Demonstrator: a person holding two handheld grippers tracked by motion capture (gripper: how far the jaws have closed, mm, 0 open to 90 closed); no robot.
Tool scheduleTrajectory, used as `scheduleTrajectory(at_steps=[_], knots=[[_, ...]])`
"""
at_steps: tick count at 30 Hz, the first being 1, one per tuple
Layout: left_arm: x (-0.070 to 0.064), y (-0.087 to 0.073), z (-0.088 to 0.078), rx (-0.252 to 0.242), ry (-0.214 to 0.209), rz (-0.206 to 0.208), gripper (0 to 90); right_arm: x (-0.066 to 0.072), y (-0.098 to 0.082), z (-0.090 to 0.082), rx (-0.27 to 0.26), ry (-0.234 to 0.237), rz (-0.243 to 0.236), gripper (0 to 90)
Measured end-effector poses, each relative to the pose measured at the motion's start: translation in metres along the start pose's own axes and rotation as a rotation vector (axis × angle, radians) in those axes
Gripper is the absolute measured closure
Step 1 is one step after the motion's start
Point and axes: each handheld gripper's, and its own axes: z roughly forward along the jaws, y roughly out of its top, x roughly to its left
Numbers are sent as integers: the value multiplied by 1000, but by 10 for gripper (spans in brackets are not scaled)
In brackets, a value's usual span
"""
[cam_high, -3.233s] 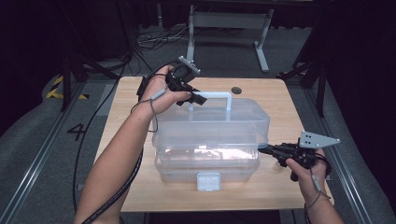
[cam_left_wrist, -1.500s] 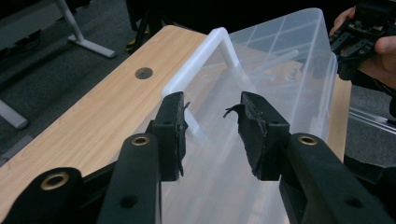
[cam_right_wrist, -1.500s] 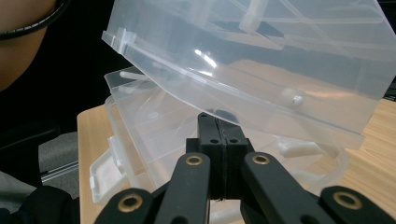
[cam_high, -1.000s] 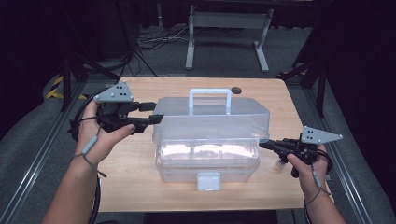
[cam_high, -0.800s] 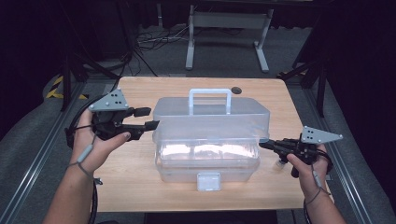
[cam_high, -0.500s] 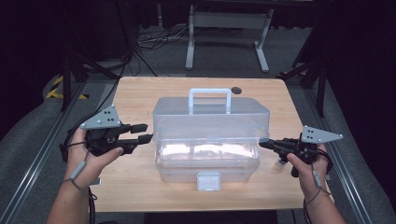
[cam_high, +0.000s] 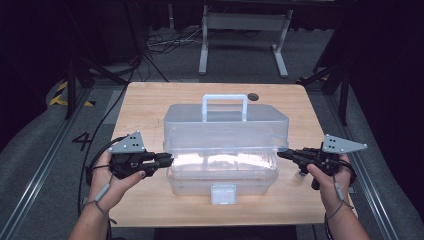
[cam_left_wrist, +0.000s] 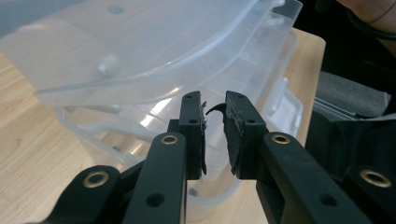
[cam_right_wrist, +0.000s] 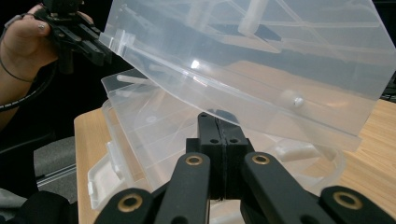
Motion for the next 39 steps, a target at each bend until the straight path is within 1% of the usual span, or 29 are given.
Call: scheduleTrajectory(at_steps=[2, 6, 9, 12, 17, 20, 24, 25, 26, 28, 31, 39], knots=[[1, 0, 3, -9, 12, -4, 787, 0, 0, 0, -1, 0, 1, 900], [3, 0, 5, -27, 25, -24, 810, 0, 0, 0, -1, 0, -1, 900], [5, -1, 6, -46, 26, -36, 815, 0, 0, 1, -4, 3, 0, 900], [6, -1, 6, -55, 32, -37, 822, 0, 1, 1, -5, 3, 0, 900], [7, 1, 10, -48, 43, -41, 829, 0, 1, 1, 4, 5, -2, 900], [8, 4, 13, -48, 48, -40, 849, 0, 0, 1, 8, 11, 2, 900], [9, 8, 15, -70, 54, -39, 863, 2, 0, 1, 28, 12, -8, 900], [10, 9, 16, -100, 51, -33, 860, 2, 0, 1, 32, 13, -11, 900], [11, 11, 16, -84, 47, -44, 868, 3, 0, 1, 35, 11, -14, 900], [12, 12, 15, -99, 51, -45, 867, 5, 1, 0, 37, 10, -22, 900], [13, 13, 15, -105, 53, -49, 872, 7, 2, -3, 34, 7, -31, 900], [18, 20, 14, -130, 68, -45, 887, 12, 3, -14, 22, -22, -38, 900]])
